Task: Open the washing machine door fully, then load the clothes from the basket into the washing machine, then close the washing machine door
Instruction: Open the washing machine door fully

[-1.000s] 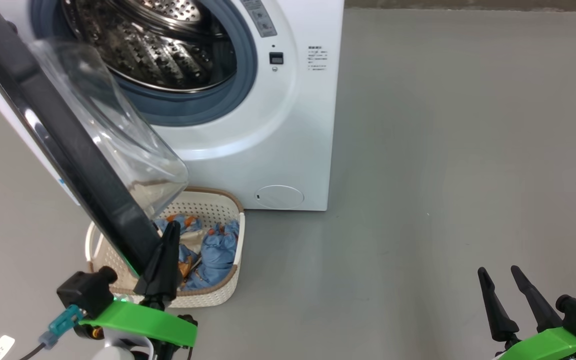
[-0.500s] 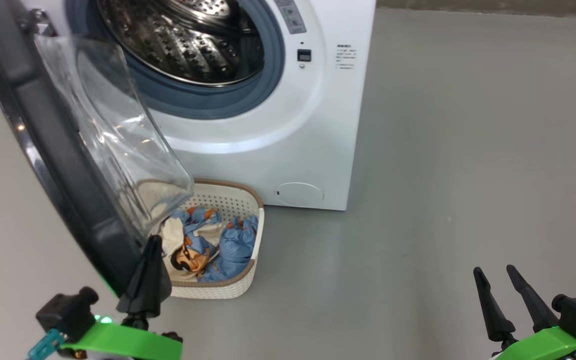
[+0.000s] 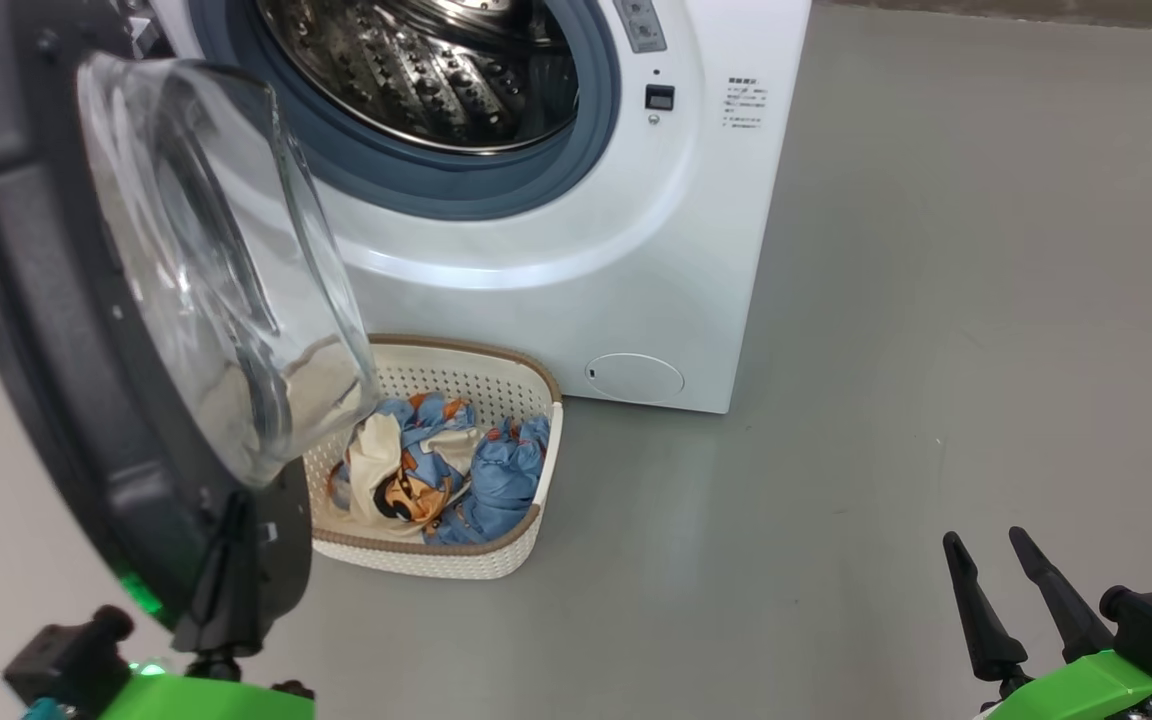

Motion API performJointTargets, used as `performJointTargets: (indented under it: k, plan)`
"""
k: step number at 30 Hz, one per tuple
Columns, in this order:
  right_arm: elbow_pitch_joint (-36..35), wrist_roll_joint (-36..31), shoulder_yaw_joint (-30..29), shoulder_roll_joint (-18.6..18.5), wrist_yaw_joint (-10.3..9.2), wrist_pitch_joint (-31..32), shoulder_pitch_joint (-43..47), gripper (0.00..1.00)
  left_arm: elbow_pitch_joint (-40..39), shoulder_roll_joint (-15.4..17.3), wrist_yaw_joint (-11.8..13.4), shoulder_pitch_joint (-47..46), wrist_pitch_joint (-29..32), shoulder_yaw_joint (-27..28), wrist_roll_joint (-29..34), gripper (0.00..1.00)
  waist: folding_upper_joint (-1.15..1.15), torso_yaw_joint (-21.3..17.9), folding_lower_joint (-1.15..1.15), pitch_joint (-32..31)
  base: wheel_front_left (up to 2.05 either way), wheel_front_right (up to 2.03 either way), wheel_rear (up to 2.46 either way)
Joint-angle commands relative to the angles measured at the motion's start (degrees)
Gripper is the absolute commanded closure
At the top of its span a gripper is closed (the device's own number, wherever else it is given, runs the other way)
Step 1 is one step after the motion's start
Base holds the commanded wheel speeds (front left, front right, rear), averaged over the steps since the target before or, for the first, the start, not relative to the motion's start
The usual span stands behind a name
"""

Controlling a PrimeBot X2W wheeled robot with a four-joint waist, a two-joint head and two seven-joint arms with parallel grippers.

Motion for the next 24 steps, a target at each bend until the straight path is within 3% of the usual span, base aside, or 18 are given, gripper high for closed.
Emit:
performJointTargets:
  k: [1,13,24]
  plan:
    - [-1.4,-0.41,1.23,-1.04,0.09,-0.7,-1.18,0.0,-1.58,1.61,0.87,-0.4,-0.37,3.39,0.26,1.0,0.0,0.22,0.0,0.1,0.0,0.0,0.0]
    - [-1.5,-0.53,1.49,-1.03,0.09,-0.7,-1.35,0.0,-2.53,2.22,3.52,-0.16,-0.37,11.35,0.94,1.0,0.0,0.94,0.0,0.5,0.0,0.0,0.0]
    - [-1.98,-0.76,1.89,-1.22,0.09,-0.7,-1.46,0.0,1.47,5.51,4.97,-3.26,-0.37,19.16,2.07,1.0,0.0,0.94,0.0,1.91,0.0,0.0,0.0]
